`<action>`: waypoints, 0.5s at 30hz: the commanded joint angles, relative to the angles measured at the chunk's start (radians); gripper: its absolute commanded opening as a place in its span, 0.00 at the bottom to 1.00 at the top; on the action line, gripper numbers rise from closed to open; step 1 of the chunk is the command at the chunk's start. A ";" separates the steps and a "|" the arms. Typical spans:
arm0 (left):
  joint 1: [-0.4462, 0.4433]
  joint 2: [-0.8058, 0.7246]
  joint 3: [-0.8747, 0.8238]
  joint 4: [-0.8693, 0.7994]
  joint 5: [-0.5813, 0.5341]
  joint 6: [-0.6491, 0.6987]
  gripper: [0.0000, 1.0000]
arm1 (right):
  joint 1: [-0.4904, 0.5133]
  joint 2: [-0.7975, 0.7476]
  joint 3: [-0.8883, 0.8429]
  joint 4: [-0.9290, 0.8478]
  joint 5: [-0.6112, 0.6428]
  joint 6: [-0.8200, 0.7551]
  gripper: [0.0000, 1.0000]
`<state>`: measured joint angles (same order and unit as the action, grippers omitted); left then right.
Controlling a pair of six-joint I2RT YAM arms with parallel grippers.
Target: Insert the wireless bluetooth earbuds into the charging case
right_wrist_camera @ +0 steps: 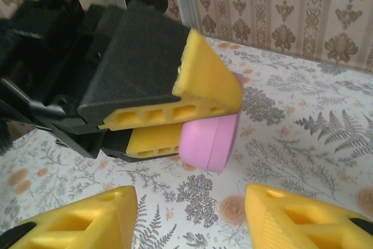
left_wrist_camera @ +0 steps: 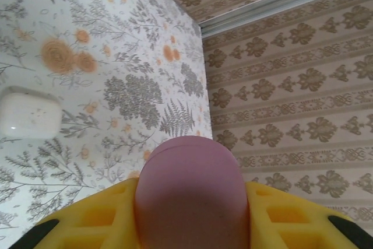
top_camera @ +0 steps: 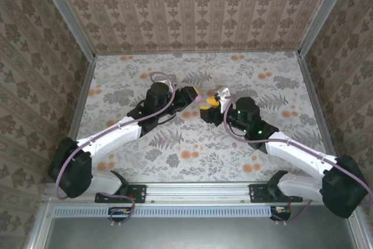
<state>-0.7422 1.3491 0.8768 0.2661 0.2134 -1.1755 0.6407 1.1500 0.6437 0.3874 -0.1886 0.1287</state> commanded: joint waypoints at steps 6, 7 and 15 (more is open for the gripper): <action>-0.011 -0.047 0.039 0.085 0.009 -0.001 0.30 | 0.043 0.104 0.071 0.174 0.094 -0.189 0.52; -0.012 -0.049 0.037 0.094 0.011 -0.001 0.30 | 0.043 0.113 0.071 0.199 0.107 -0.194 0.52; -0.012 -0.053 0.043 0.105 0.026 0.011 0.30 | 0.042 0.156 0.108 0.278 0.118 -0.169 0.50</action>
<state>-0.7467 1.3178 0.8825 0.3351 0.2146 -1.1751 0.6785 1.2896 0.7063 0.5842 -0.0895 -0.0307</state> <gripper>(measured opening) 0.389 0.499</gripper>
